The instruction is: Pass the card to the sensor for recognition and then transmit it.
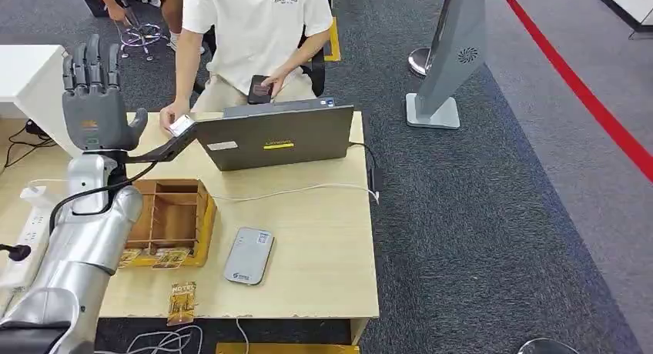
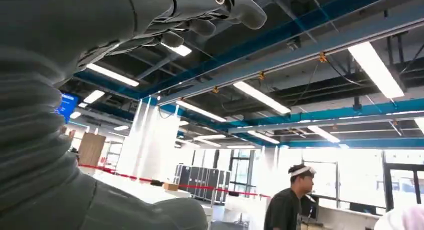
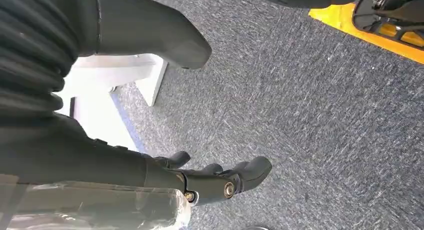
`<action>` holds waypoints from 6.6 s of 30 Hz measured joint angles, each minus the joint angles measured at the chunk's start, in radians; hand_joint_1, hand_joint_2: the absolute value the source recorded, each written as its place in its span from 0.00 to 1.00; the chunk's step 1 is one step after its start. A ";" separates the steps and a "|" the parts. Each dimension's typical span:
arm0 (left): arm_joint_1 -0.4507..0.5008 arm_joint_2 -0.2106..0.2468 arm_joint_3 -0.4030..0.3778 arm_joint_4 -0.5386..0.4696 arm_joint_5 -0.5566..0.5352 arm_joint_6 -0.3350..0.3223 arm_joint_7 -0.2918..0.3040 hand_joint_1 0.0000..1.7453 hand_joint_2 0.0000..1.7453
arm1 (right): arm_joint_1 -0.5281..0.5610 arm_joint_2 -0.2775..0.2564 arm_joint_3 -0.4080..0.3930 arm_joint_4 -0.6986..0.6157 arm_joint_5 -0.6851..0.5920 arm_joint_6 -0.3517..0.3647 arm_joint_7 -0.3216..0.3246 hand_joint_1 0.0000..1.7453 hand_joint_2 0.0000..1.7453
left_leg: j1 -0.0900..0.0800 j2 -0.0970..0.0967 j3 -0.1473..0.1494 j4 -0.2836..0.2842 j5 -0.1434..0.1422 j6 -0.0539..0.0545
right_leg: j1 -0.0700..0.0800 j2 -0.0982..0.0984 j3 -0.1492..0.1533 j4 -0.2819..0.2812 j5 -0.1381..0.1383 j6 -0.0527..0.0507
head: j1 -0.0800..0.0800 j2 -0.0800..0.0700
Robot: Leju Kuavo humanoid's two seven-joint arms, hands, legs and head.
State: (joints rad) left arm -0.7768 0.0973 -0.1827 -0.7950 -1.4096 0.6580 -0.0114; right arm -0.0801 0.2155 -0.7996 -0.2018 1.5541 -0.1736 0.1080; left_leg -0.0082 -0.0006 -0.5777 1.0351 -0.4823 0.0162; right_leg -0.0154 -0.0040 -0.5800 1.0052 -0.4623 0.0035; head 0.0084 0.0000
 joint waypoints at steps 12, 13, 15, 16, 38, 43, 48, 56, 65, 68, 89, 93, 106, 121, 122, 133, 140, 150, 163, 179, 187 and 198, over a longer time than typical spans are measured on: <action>0.243 -0.024 -0.059 -0.349 0.039 -0.117 -0.069 0.00 1.00 | 0.000 0.000 -0.010 0.001 -0.066 -0.019 0.017 0.00 1.00 | 0.000 0.000 -0.001 0.000 -0.001 0.001 | 0.000 0.001 0.000 -0.001 -0.001 0.001 | 0.001 0.000; 0.297 -0.016 -0.090 -0.419 0.021 -0.130 -0.058 0.00 1.00 | 0.001 0.000 -0.016 0.001 -0.075 -0.023 0.018 0.00 1.00 | 0.000 0.001 -0.001 0.000 -0.002 0.002 | 0.000 0.001 0.000 -0.001 -0.001 0.002 | 0.000 0.000; 0.404 0.017 -0.163 -0.547 -0.011 -0.139 -0.041 0.00 1.00 | 0.001 0.000 -0.031 0.001 -0.089 -0.030 0.023 0.00 1.00 | 0.000 0.001 -0.001 0.000 -0.004 0.002 | 0.000 0.002 -0.001 -0.001 -0.002 0.002 | 0.001 0.000; 0.454 0.043 -0.197 -0.601 -0.024 -0.136 -0.039 0.00 1.00 | 0.002 0.000 -0.034 0.001 -0.093 -0.031 0.023 0.00 1.00 | 0.000 0.003 -0.001 0.000 -0.005 0.001 | -0.001 0.003 -0.001 -0.001 -0.002 0.002 | 0.001 0.000; 0.848 0.387 -0.353 -0.859 -0.003 -0.095 -0.132 0.00 1.00 | 0.007 0.000 -0.053 0.001 -0.075 -0.035 0.016 0.00 1.00 | 0.000 0.003 -0.001 -0.001 -0.005 0.001 | 0.000 0.003 -0.002 -0.001 -0.003 0.002 | 0.000 0.000; 0.877 0.408 -0.353 -0.859 0.023 -0.159 -0.103 0.00 1.00 | 0.007 0.000 -0.053 0.001 -0.071 -0.036 0.016 0.00 1.00 | 0.000 0.002 -0.001 -0.001 -0.005 0.001 | 0.000 0.003 -0.002 -0.001 -0.003 0.001 | 0.000 0.000; 0.876 0.405 -0.340 -0.827 0.036 -0.237 -0.046 0.00 1.00 | 0.007 0.000 -0.053 0.001 -0.063 -0.035 0.016 0.00 1.00 | 0.000 0.002 -0.001 -0.001 -0.005 0.001 | 0.000 0.002 -0.002 -0.001 -0.003 0.001 | 0.000 0.000; 0.862 0.353 -0.255 -0.708 0.023 -0.238 0.000 0.00 1.00 | 0.007 0.000 -0.051 0.001 -0.042 -0.036 0.018 0.00 1.00 | 0.000 0.002 -0.001 -0.001 -0.005 0.001 | 0.000 0.003 -0.002 -0.001 -0.003 0.001 | 0.000 0.000; 0.849 0.302 -0.184 -0.626 0.021 -0.195 -0.003 0.00 1.00 | 0.006 0.000 -0.035 0.001 -0.027 -0.039 0.019 0.00 1.00 | 0.000 0.002 -0.001 -0.001 -0.005 0.001 | 0.000 0.003 -0.002 -0.001 -0.003 0.002 | 0.000 0.000; 0.849 0.294 -0.177 -0.613 0.020 -0.194 -0.003 0.00 1.00 | 0.006 0.000 -0.031 0.001 -0.027 -0.040 0.019 0.00 1.00 | 0.000 0.002 -0.001 -0.001 -0.005 0.001 | 0.000 0.003 -0.002 -0.001 -0.003 0.002 | 0.000 0.000; 0.819 0.204 -0.131 -0.536 -0.026 -0.101 -0.045 1.00 1.00 | 0.006 0.001 -0.002 0.002 0.010 -0.040 0.026 0.00 1.00 | 0.000 0.002 -0.001 -0.001 -0.005 0.001 | 0.000 0.003 -0.002 -0.001 -0.003 0.002 | 0.000 0.000; 0.813 0.198 -0.129 -0.526 -0.024 -0.101 -0.052 1.00 1.00 | 0.006 0.001 0.003 0.004 0.013 -0.039 0.026 0.00 1.00 | 0.000 0.002 -0.001 -0.001 -0.005 0.001 | 0.000 0.003 -0.002 -0.001 -0.003 0.002 | 0.000 0.000; 0.793 0.185 -0.121 -0.502 -0.001 -0.125 -0.060 1.00 1.00 | 0.006 0.003 0.024 0.005 0.018 -0.031 0.027 0.00 1.00 | 0.000 0.002 -0.001 -0.001 -0.005 0.001 | 0.000 0.003 -0.002 -0.001 -0.003 0.002 | 0.000 0.000; 0.788 0.179 -0.112 -0.497 0.008 -0.137 -0.074 1.00 1.00 | 0.006 0.003 0.032 0.006 0.018 -0.030 0.028 0.00 1.00 | 0.000 0.002 -0.001 -0.001 -0.005 0.001 | 0.000 0.003 -0.002 -0.001 -0.003 0.002 | 0.000 0.000; 0.788 0.179 -0.112 -0.497 0.008 -0.137 -0.074 1.00 1.00 | 0.006 0.003 0.034 0.006 0.018 -0.030 0.028 0.00 1.00 | 0.000 0.002 -0.001 -0.001 -0.005 0.001 | 0.000 0.003 -0.002 -0.001 -0.003 0.002 | 0.000 0.000; 0.793 0.169 -0.113 -0.601 -0.033 -0.121 -0.073 1.00 1.00 | 0.006 0.005 0.046 0.006 0.008 -0.036 0.036 0.00 1.00 | 0.000 0.002 -0.001 -0.001 -0.005 0.001 | 0.000 0.002 -0.002 -0.001 -0.003 0.002 | 0.000 0.000; 0.779 0.182 -0.146 -0.814 -0.030 -0.158 -0.058 1.00 1.00 | 0.007 0.007 0.045 0.006 -0.013 -0.046 0.039 0.00 1.00 | 0.000 0.002 -0.001 -0.001 -0.005 0.001 | 0.000 0.002 -0.002 -0.001 -0.003 0.002 | 0.000 0.000; 0.714 0.227 -0.219 -0.995 0.024 -0.208 -0.060 1.00 1.00 | 0.008 0.011 0.045 0.006 -0.020 -0.046 0.039 0.00 1.00 | 0.000 0.002 -0.001 -0.001 -0.005 0.001 | 0.000 0.003 -0.002 -0.001 -0.003 0.001 | 0.000 0.000; 0.158 0.145 -0.172 -0.479 -0.131 0.005 0.030 1.00 1.00 | 0.006 0.014 0.208 0.007 0.018 0.008 0.016 0.00 1.00 | 0.000 -0.003 -0.003 0.000 0.003 0.002 | 0.000 -0.003 -0.002 -0.001 0.004 0.001 | 0.000 0.000; -0.118 0.077 -0.124 0.098 -0.158 0.031 0.080 1.00 1.00 | 0.006 0.014 0.303 0.008 0.018 0.027 0.018 0.00 1.00 | 0.000 0.000 -0.005 0.000 0.005 0.001 | 0.000 0.000 -0.005 -0.001 0.005 0.000 | 0.000 0.000; -0.131 0.070 -0.124 0.138 -0.159 0.031 0.080 1.00 1.00 | 0.006 0.014 0.304 0.008 0.018 0.027 0.018 0.00 1.00 | 0.000 0.000 -0.006 0.000 0.005 0.001 | 0.000 0.000 -0.006 -0.001 0.005 0.000 | -0.001 0.000; -0.138 0.041 -0.121 0.153 -0.145 0.030 0.055 0.00 1.00 | 0.006 0.014 0.305 0.008 0.018 0.028 0.025 0.00 1.00 | 0.000 0.000 -0.009 0.000 0.004 0.001 | 0.000 0.000 -0.008 -0.001 0.005 0.000 | 0.000 0.000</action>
State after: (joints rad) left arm -0.9151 0.1385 -0.3040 -0.6416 -1.5545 0.6878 0.0439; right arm -0.0745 0.2296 -0.4944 -0.1938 1.5724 -0.1453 0.1331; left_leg -0.0083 -0.0008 -0.5870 1.0351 -0.4783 0.0173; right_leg -0.0156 -0.0035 -0.5884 1.0039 -0.4570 0.0035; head 0.0080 0.0000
